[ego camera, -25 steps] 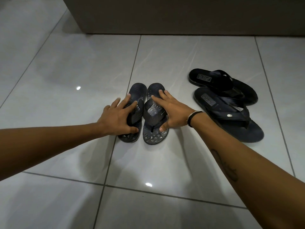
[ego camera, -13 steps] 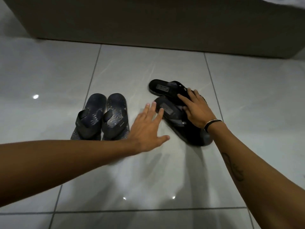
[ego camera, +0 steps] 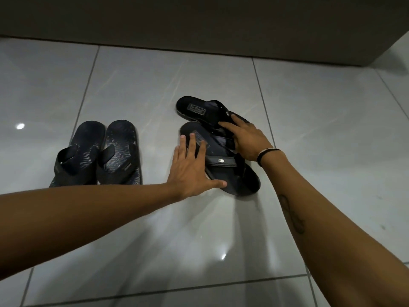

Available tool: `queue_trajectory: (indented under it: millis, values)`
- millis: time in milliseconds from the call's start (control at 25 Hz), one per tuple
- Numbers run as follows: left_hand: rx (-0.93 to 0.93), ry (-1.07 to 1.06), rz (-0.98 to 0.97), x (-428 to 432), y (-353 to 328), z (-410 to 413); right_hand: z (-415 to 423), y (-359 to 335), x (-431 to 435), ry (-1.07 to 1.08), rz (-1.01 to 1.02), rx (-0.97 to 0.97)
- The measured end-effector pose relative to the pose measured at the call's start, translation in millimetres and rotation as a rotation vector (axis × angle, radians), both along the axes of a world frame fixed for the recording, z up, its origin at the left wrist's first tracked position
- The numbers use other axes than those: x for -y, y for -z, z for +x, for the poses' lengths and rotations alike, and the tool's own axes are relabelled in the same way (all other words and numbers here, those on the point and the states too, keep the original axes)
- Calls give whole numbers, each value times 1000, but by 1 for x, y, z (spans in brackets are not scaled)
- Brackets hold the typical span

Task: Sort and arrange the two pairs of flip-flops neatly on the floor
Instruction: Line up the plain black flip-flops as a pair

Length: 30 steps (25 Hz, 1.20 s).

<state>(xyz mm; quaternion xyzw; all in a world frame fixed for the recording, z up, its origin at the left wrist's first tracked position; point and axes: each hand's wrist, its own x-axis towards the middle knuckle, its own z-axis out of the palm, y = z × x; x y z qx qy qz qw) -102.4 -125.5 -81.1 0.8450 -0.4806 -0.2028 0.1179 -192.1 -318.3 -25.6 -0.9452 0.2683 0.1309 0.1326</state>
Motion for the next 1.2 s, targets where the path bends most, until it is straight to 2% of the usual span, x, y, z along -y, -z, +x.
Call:
queue_trajectory:
  millis: [160,360,520,760,1000,1200]
  values:
    - [-14,235,3,15,-3,33,-28,-3,-11,220,-12,60]
    - [39,458,59,50,-15,50,-62,-13,-5,411,119,-15]
    - [44,475,60,50,-14,51,-79,-22,0,407,210,-70]
    - [36,436,-39,39,-11,40,-77,-23,10,416,62,-48]
    - [39,429,5,48,-7,29,-64,-5,16,249,66,-160]
    - [31,452,7,57,-5,34,-88,-5,17,290,100,-187]
